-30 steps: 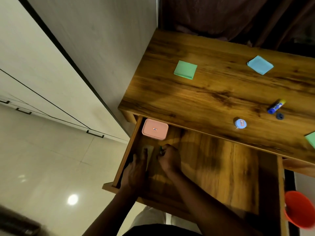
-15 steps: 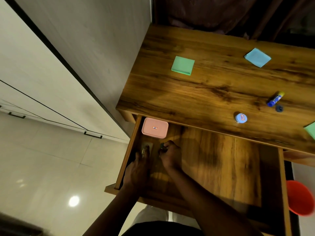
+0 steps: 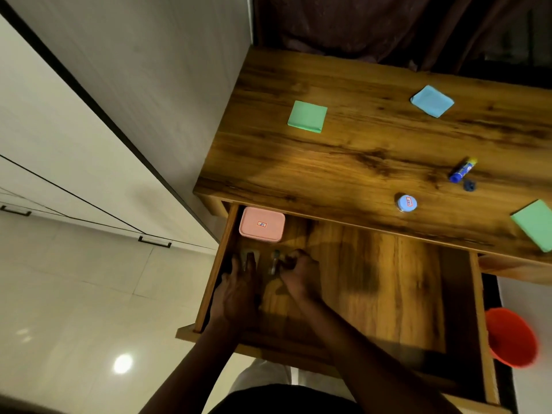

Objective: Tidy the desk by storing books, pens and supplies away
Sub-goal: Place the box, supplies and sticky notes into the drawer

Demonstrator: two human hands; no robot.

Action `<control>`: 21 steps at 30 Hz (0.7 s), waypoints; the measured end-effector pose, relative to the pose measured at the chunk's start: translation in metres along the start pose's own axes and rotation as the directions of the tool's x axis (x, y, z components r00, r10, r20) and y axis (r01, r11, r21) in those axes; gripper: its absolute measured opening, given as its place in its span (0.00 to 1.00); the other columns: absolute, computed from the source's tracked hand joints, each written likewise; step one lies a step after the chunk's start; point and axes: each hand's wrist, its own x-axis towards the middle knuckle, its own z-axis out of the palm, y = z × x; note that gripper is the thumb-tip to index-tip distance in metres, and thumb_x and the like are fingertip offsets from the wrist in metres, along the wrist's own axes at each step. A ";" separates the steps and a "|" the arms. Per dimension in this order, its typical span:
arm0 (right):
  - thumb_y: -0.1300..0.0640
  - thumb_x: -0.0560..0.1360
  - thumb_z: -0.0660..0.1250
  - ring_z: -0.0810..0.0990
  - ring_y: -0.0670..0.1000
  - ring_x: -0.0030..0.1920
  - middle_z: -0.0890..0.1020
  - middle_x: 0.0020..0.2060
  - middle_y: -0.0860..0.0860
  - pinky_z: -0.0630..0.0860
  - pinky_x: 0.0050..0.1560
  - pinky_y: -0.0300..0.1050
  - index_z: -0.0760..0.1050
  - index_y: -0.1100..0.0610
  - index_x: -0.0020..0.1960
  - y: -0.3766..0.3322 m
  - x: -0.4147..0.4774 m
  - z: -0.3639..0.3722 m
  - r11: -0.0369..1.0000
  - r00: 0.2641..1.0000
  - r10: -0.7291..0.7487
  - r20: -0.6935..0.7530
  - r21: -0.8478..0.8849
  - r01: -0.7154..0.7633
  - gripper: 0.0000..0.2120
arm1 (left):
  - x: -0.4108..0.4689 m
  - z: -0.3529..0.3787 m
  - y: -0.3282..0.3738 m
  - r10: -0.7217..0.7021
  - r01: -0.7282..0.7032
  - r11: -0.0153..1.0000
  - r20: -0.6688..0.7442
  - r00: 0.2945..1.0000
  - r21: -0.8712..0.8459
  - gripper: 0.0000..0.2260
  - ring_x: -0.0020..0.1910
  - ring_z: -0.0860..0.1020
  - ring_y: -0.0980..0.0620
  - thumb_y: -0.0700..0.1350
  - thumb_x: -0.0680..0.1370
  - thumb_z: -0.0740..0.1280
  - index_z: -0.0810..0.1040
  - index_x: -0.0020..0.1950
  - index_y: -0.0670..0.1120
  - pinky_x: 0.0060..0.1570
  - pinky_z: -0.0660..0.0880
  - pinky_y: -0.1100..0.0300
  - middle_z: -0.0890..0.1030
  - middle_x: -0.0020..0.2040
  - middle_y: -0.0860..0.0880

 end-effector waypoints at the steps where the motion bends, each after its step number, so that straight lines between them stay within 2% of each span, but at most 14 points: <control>1: 0.53 0.74 0.76 0.84 0.48 0.47 0.86 0.48 0.47 0.83 0.44 0.44 0.81 0.53 0.53 0.001 -0.003 -0.006 1.000 1.000 -0.013 -0.008 0.015 0.013 0.10 | -0.001 -0.005 0.003 0.014 -0.014 1.000 -0.022 1.000 -0.001 0.44 0.73 0.69 0.33 0.58 0.77 0.69 0.45 0.83 0.49 0.65 0.76 0.43 0.50 0.82 0.39; 3: 0.52 0.75 0.75 0.82 0.45 0.45 0.84 0.46 0.45 0.78 0.42 0.34 0.81 0.52 0.51 0.000 -0.009 -0.021 0.999 0.999 -0.049 -0.018 -0.010 0.049 0.07 | -0.001 -0.012 0.009 0.051 -0.051 0.999 -0.072 0.996 0.006 0.42 0.73 0.68 0.33 0.59 0.77 0.69 0.48 0.83 0.50 0.64 0.77 0.43 0.51 0.82 0.40; 4: 0.50 0.76 0.74 0.81 0.43 0.45 0.83 0.45 0.44 0.75 0.41 0.32 0.81 0.51 0.51 -0.001 -0.012 -0.030 0.998 0.997 -0.064 -0.034 -0.027 0.063 0.07 | 0.000 -0.016 0.013 0.074 -0.075 0.997 -0.101 0.992 0.000 0.42 0.73 0.68 0.33 0.59 0.76 0.70 0.50 0.82 0.51 0.63 0.77 0.43 0.52 0.82 0.42; 6: 0.47 0.76 0.73 0.81 0.42 0.45 0.82 0.45 0.41 0.78 0.44 0.37 0.81 0.49 0.51 0.000 -0.015 -0.051 0.996 0.994 -0.079 -0.079 -0.044 0.076 0.07 | 0.005 -0.023 0.023 0.125 -0.126 0.992 -0.145 0.982 0.001 0.41 0.73 0.70 0.35 0.60 0.75 0.71 0.52 0.81 0.53 0.61 0.79 0.44 0.54 0.81 0.44; 8: 0.45 0.76 0.72 0.82 0.42 0.45 0.84 0.46 0.41 0.80 0.46 0.40 0.82 0.48 0.52 0.002 -0.014 -0.072 0.995 0.987 -0.094 -0.128 -0.037 0.090 0.08 | 0.012 -0.034 0.039 0.178 -0.176 0.984 -0.196 0.964 0.030 0.39 0.71 0.72 0.39 0.61 0.75 0.71 0.56 0.80 0.53 0.59 0.80 0.48 0.60 0.79 0.46; 12: 0.45 0.76 0.72 0.83 0.43 0.47 0.85 0.46 0.44 0.74 0.42 0.34 0.83 0.49 0.51 0.006 -0.009 -0.120 0.995 0.972 -0.061 -0.225 0.062 0.077 0.09 | 0.026 -0.058 0.086 0.301 -0.296 0.953 -0.274 0.913 0.059 0.31 0.62 0.78 0.45 0.59 0.75 0.71 0.63 0.74 0.56 0.48 0.81 0.52 0.71 0.70 0.48; 16: 0.49 0.76 0.73 0.83 0.38 0.42 0.85 0.41 0.43 0.71 0.41 0.28 0.83 0.52 0.47 0.009 -0.007 -0.173 0.982 0.936 -0.110 -0.336 0.108 0.154 0.07 | 0.043 -0.070 0.135 0.383 -0.370 0.924 -0.270 0.883 0.098 0.22 0.60 0.79 0.43 0.58 0.75 0.70 0.72 0.66 0.53 0.51 0.80 0.48 0.73 0.67 0.48; 19: 0.50 0.75 0.75 0.80 0.31 0.39 0.85 0.37 0.41 0.69 0.41 0.25 0.83 0.52 0.44 0.016 0.000 -0.209 0.969 0.904 -0.115 -0.412 0.153 0.193 0.06 | 0.053 -0.073 0.172 0.422 -0.404 0.906 -0.267 0.866 0.123 0.24 0.63 0.77 0.44 0.58 0.76 0.68 0.71 0.69 0.51 0.55 0.79 0.50 0.73 0.68 0.47; 21: 0.49 0.74 0.76 0.80 0.30 0.38 0.85 0.37 0.42 0.70 0.40 0.24 0.83 0.52 0.44 0.022 0.005 -0.231 0.967 0.887 -0.087 -0.454 0.176 0.185 0.07 | 0.060 -0.074 0.195 0.458 -0.439 0.889 -0.275 0.846 0.128 0.24 0.63 0.77 0.43 0.56 0.76 0.68 0.71 0.69 0.50 0.55 0.78 0.50 0.72 0.68 0.47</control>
